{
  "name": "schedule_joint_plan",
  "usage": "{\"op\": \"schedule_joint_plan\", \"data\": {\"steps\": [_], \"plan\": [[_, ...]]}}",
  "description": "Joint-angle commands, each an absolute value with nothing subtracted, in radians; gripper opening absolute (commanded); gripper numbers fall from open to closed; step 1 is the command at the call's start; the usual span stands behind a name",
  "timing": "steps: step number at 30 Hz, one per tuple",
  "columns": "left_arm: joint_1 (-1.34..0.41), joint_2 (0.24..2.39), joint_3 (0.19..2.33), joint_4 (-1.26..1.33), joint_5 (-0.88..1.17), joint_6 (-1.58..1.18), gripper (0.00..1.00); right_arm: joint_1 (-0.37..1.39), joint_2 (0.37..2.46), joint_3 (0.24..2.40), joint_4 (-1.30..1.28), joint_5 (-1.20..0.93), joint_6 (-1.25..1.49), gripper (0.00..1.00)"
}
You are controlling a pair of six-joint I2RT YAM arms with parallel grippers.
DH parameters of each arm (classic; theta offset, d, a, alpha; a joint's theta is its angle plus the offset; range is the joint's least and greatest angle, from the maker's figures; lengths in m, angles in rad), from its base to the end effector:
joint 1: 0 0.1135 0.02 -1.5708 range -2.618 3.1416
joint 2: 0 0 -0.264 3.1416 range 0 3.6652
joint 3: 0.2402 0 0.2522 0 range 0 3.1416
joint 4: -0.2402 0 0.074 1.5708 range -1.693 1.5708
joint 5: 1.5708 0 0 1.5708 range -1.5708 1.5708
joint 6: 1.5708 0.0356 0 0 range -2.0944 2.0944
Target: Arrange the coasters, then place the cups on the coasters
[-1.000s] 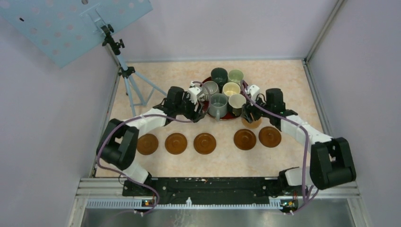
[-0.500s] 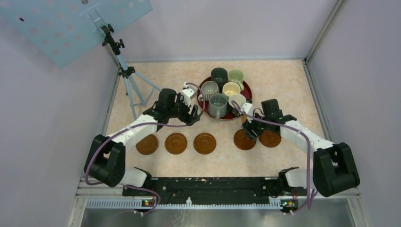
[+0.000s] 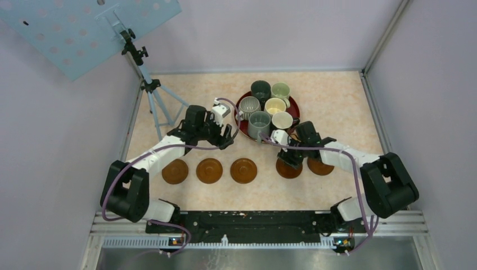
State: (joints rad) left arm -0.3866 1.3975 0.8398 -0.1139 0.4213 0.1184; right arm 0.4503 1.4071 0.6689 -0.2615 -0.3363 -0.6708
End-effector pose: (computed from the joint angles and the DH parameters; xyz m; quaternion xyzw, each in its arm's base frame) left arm 0.2700 -0.1256 0.2286 0.3080 0.8301 -0.2434 0.3960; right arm 0.2260 0.1223 0.1630 -0.5429 0.7761 0.1290 0.2937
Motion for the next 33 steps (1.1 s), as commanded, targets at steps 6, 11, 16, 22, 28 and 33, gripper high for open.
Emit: {"op": "schedule_joint_plan", "data": {"steps": [6, 11, 16, 22, 28, 33], "plan": [[-0.368, 1.376, 0.873, -0.115, 0.420, 0.128, 0.81, 0.541, 1.470, 0.678, -0.255, -0.326, -0.659, 0.54], [-0.364, 1.377, 0.867, -0.112, 0.425, 0.127, 0.81, 0.560, 1.471, 0.686, -0.267, -0.349, -0.648, 0.53], [-0.361, 1.378, 0.862, -0.104, 0.425, 0.125, 0.81, 0.580, 1.475, 0.689, -0.269, -0.356, -0.646, 0.53], [-0.360, 1.378, 0.863, -0.104, 0.425, 0.129, 0.81, 0.595, 1.479, 0.696, -0.257, -0.354, -0.627, 0.53], [-0.359, 1.370, 0.859, -0.111, 0.426, 0.135, 0.81, 0.592, 1.446, 0.764, -0.283, -0.354, -0.570, 0.55], [-0.358, 1.372, 0.864, -0.117, 0.430, 0.147, 0.81, 0.558, 1.328, 0.818, -0.348, -0.454, -0.500, 0.57]]}}
